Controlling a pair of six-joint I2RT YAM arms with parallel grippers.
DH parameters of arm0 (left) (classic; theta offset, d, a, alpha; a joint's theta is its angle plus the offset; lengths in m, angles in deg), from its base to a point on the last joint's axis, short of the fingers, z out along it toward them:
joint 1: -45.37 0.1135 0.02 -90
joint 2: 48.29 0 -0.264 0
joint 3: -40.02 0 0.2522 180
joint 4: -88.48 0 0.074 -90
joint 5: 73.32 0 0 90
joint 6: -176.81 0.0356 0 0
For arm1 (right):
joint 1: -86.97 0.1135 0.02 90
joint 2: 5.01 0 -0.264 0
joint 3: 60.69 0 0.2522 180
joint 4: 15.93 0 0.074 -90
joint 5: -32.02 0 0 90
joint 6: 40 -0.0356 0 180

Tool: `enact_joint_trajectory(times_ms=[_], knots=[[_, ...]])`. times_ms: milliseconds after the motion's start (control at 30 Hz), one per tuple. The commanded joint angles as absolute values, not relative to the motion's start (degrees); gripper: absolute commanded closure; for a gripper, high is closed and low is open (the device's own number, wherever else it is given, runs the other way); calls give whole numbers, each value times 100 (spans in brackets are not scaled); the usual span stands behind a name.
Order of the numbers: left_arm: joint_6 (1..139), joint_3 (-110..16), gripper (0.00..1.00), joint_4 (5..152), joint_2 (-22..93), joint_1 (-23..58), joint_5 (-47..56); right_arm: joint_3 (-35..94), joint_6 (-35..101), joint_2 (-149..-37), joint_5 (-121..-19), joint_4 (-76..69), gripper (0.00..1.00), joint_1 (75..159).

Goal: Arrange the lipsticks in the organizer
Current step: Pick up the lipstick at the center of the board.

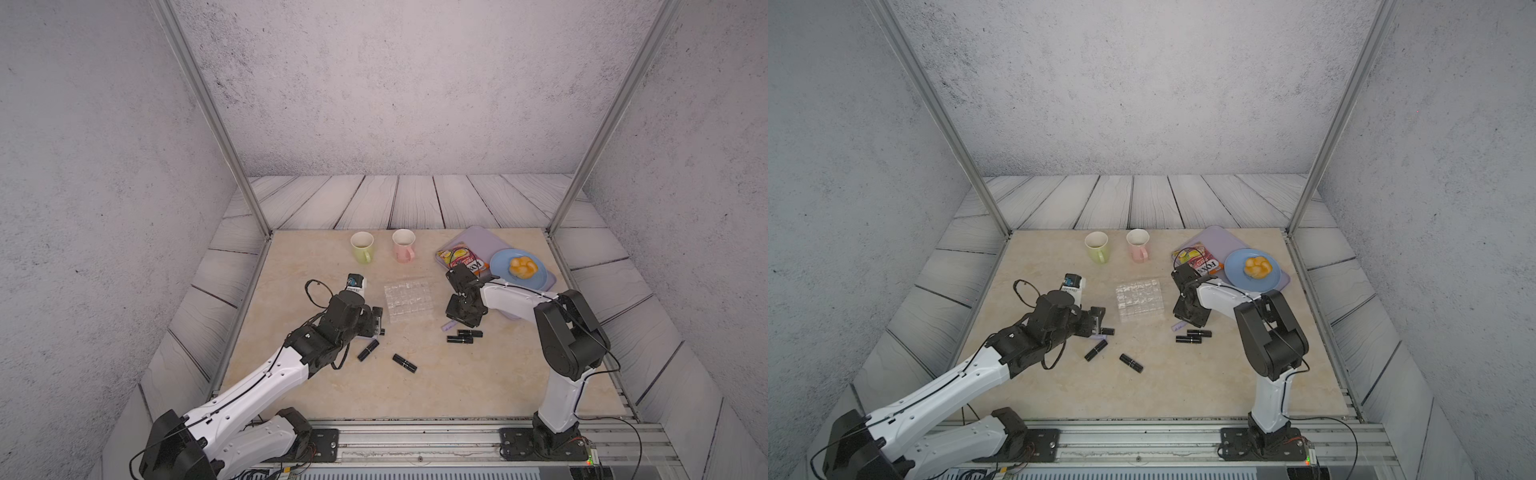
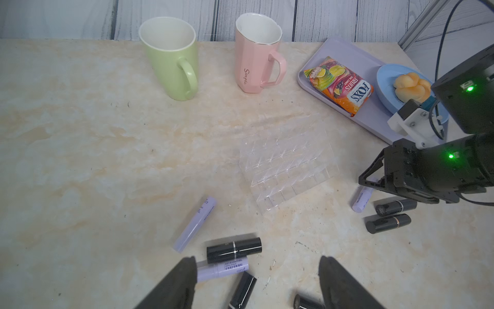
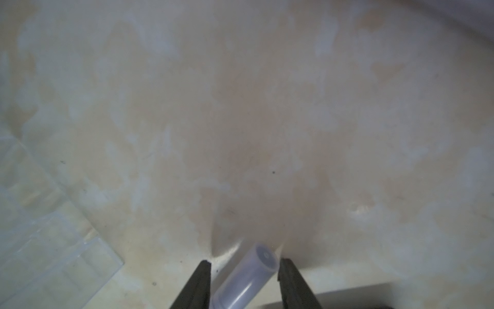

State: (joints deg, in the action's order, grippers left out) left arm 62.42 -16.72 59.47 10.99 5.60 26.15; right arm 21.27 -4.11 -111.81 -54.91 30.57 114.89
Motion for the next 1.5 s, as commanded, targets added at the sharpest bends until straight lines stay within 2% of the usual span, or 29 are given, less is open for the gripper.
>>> enact_joint_trajectory(times_ms=[0, 267, 533, 800, 967, 1100, 1267, 1467], knots=[[6270, -1698, 23, 5901, 1112, 546, 2694, 2249, -512, -11297, -5591, 3055, 56, 11427], [6185, -1759, 23, 5798, 1095, 554, 2764, 2147, -647, -11412, -5881, 2782, 66, 11285], [6019, -1740, 23, 5873, 1166, 554, 2630, 2134, -709, -11470, -6202, 2497, 81, 11185], [5719, -1700, 16, 5934, 1364, 555, 2350, 2193, -600, -11135, -6642, 2044, 82, 11127], [5385, -1624, 5, 6407, 1774, 555, 1202, 1846, -303, -10427, -6957, 1362, 83, 11140], [5283, -1762, 7, 6707, 2251, 555, 182, 1509, 163, -9674, -7046, 1130, 83, 11263], [5232, -1875, 8, 7097, 2473, 610, -816, 1023, 906, -8696, -7773, 643, 84, 11853], [4703, -1605, 10, 8272, 2467, 722, -2171, 856, 984, -8204, -8458, 360, 84, 12270]])
